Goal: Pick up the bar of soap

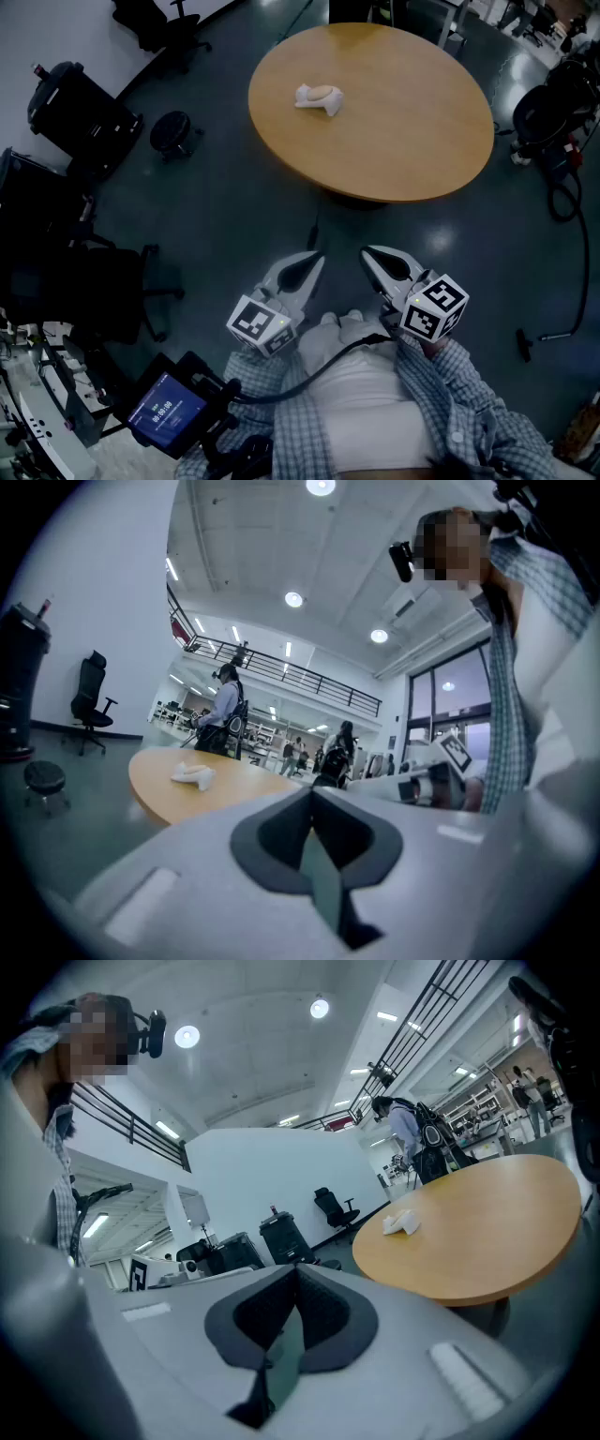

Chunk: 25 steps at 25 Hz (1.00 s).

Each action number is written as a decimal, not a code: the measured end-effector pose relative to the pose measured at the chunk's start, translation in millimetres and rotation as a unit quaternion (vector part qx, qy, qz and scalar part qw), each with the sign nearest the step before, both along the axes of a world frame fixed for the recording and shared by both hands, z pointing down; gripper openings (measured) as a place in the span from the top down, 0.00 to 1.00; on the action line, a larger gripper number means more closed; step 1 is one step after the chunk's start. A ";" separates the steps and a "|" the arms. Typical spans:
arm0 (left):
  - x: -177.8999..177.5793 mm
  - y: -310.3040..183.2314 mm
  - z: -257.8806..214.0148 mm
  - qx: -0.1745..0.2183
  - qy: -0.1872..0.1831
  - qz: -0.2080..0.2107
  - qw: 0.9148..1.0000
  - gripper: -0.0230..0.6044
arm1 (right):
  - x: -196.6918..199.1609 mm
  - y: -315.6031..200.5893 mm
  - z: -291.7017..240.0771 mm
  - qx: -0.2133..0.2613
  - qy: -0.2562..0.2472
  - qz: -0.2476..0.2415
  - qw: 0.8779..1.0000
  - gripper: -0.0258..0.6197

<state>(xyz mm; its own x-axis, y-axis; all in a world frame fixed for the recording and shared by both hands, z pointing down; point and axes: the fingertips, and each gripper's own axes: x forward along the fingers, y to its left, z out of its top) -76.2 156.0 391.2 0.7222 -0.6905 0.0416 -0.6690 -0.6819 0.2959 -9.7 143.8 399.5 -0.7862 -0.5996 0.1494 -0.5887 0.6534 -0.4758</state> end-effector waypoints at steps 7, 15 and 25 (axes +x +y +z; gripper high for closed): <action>4.8 0.3 -4.7 -0.006 0.003 -0.008 1.000 0.96 | 2.1 2.0 2.8 -0.006 -0.003 -0.006 1.000 0.96; 12.5 1.6 0.2 -0.010 0.001 -0.005 1.000 0.96 | 6.0 1.4 3.3 -0.010 -0.009 -0.010 1.000 0.96; 14.7 -11.7 -5.1 -0.003 -0.014 -0.031 0.999 0.96 | 26.2 -13.1 7.8 -0.029 -0.026 -0.004 0.999 0.96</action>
<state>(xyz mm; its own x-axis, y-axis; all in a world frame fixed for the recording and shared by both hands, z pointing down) -61.6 144.3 386.1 0.6767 -0.7333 0.0652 -0.7177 -0.6374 0.2804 16.5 130.7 407.4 -0.7988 -0.5848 0.1416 -0.5565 0.6286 -0.5433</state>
